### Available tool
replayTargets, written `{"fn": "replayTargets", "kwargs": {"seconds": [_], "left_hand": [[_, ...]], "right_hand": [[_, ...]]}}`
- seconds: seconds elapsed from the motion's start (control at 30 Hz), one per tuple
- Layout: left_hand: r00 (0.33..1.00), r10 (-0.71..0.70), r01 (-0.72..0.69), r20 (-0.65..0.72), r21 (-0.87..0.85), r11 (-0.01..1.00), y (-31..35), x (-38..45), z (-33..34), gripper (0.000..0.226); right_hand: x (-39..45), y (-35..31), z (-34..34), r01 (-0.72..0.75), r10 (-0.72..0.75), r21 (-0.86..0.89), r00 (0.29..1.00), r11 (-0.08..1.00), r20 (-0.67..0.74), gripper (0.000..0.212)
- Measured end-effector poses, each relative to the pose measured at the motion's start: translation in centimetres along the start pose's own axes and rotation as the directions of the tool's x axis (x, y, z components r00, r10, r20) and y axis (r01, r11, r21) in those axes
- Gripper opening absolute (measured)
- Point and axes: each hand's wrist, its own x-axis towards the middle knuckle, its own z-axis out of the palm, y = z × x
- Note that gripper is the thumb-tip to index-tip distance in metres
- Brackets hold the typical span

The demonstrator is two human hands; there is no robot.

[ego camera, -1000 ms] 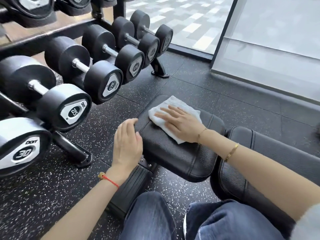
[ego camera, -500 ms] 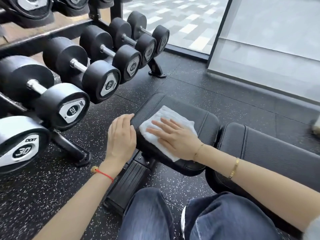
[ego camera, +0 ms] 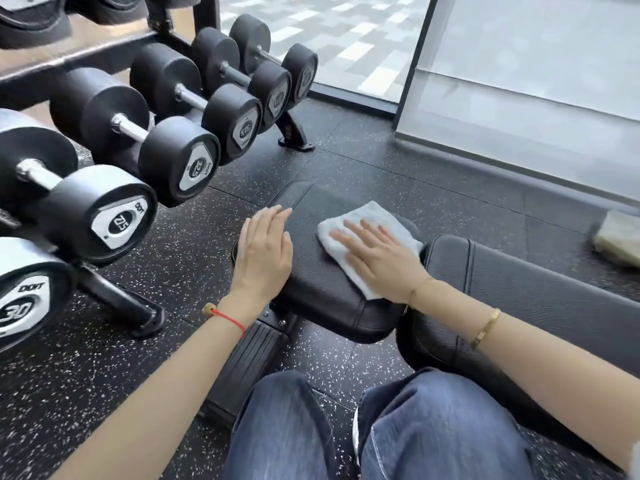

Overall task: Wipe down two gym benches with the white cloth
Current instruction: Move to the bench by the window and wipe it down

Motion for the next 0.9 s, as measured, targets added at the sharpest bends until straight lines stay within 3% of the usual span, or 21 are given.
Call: {"fn": "replayTargets", "kwargs": {"seconds": [0.1, 0.17, 0.27, 0.37, 0.47, 0.63, 0.7, 0.83, 0.9], "left_hand": [[0.999, 0.002, -0.004, 0.038, 0.062, 0.998, 0.8, 0.2, 1.6, 0.040], [1.000, -0.004, 0.002, 0.020, 0.093, 0.996, 0.9, 0.1, 2.1, 0.038], [1.000, 0.007, -0.007, 0.004, 0.111, 0.994, 0.7, 0.0, 2.2, 0.040], [1.000, 0.013, -0.012, -0.004, 0.123, 0.992, 0.7, -0.2, 2.3, 0.043], [1.000, 0.012, -0.010, -0.010, 0.113, 0.994, 0.9, -0.4, 2.3, 0.045], [1.000, 0.006, -0.009, 0.026, 0.123, 0.992, 1.2, -0.5, 2.1, 0.047], [0.998, -0.007, -0.001, 0.060, 0.141, 0.990, 1.2, -0.3, 2.0, 0.044], [0.996, -0.033, 0.023, 0.079, 0.125, 0.992, 2.6, -0.3, 2.3, 0.039], [0.996, 0.012, -0.020, 0.090, 0.087, 0.996, 4.1, -0.6, 2.6, 0.039]], "right_hand": [[3.1, 2.7, -0.6, -0.303, 0.301, 0.051, 0.953, 0.952, 0.035, 0.050], [4.0, 2.1, -0.6, -0.377, 0.377, 0.071, 0.926, 0.924, 0.013, 0.050], [1.3, -0.2, -0.1, -0.144, 0.145, 0.035, 0.989, 0.989, -0.017, 0.050], [-4.3, -1.7, 0.5, 0.048, -0.044, 0.080, 0.998, 0.996, -0.053, 0.050], [-4.9, 0.9, 0.7, -0.024, 0.033, 0.096, 0.995, 0.995, -0.089, 0.047], [1.7, 4.8, -0.2, -0.388, 0.392, 0.167, 0.920, 0.906, 0.010, 0.049], [1.6, 4.1, -0.1, -0.362, 0.368, 0.129, 0.930, 0.923, -0.020, 0.048], [-4.7, 0.7, -0.1, -0.119, 0.125, 0.081, 0.990, 0.990, -0.072, 0.047], [-8.2, -0.3, 0.1, -0.102, 0.106, 0.040, 0.987, 0.994, -0.122, 0.047]]}}
